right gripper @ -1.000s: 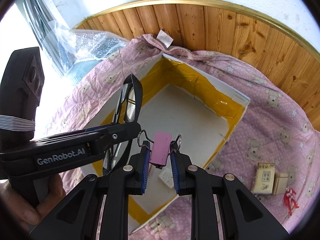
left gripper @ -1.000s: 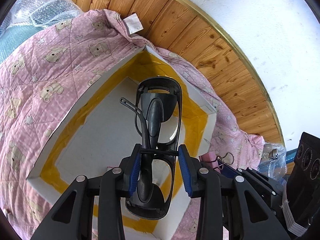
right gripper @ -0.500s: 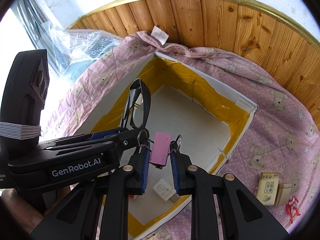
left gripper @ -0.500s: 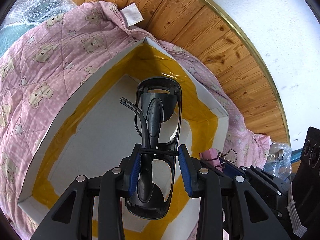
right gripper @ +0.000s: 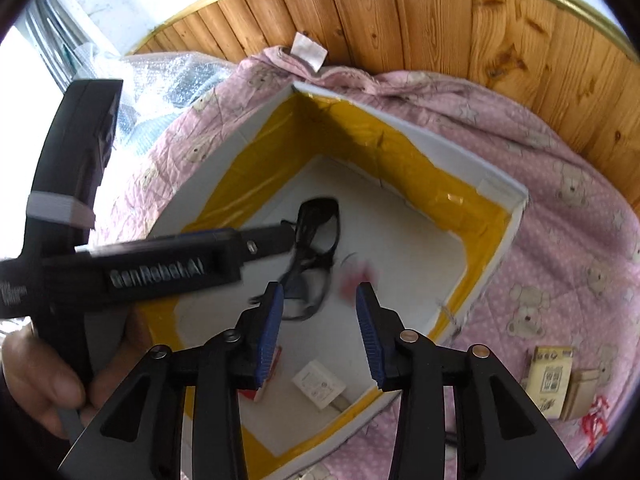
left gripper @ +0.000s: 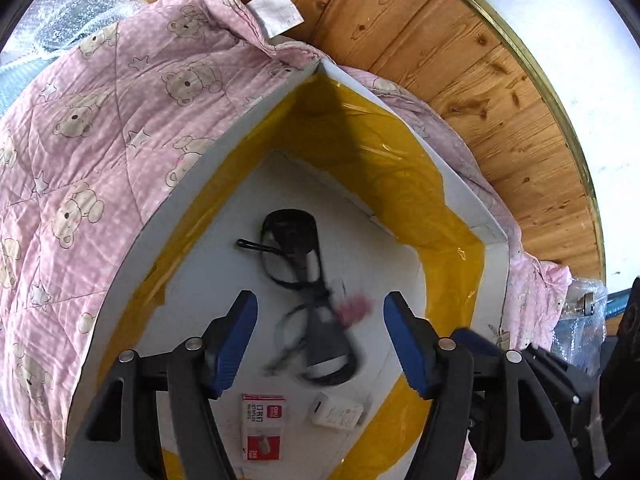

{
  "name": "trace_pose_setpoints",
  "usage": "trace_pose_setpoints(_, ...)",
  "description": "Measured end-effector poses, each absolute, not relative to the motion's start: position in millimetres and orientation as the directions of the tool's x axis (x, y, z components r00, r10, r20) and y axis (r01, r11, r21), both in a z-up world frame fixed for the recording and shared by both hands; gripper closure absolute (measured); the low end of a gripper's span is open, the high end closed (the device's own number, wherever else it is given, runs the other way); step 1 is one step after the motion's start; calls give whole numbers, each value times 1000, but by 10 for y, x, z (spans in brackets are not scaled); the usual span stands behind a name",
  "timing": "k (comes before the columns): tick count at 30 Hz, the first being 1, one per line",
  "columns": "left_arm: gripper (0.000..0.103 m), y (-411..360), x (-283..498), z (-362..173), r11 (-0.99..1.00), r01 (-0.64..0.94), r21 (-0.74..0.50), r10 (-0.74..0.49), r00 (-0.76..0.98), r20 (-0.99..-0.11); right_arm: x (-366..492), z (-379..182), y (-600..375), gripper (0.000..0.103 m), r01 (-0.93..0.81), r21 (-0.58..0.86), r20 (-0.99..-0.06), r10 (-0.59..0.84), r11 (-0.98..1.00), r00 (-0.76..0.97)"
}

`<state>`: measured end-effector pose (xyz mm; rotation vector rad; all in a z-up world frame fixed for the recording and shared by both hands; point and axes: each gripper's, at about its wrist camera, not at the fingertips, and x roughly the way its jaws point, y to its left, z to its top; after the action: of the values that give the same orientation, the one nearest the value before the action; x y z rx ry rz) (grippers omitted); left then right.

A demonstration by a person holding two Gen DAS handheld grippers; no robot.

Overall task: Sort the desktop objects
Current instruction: 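Open both tools to drop the glasses and binder clip into the box, then withdraw both tools toward the green tape roll and black marker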

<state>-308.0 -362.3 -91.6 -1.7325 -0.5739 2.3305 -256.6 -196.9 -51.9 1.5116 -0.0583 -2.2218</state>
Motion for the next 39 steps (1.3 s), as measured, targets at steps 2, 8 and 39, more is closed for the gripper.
trace_pose_setpoints(2, 36, -3653, -3057, -910, -905, 93, -416, 373, -301, -878, -2511, -534, -1935, 63, 331, 295, -875, -393, -896, -284)
trace_pose_setpoints(8, 36, -3577, -2840, -776, -899, 78, -432, 394, -288, -873, -2283, -503, -1900, 63, 329, 316, -875, -407, -890, -262)
trace_pose_setpoints(39, 36, -3066, -1755, -123, -909, 1, -417, 398, -297, -868, -1262, -83, -1576, 62, 327, 314, -845, -420, -891, -332)
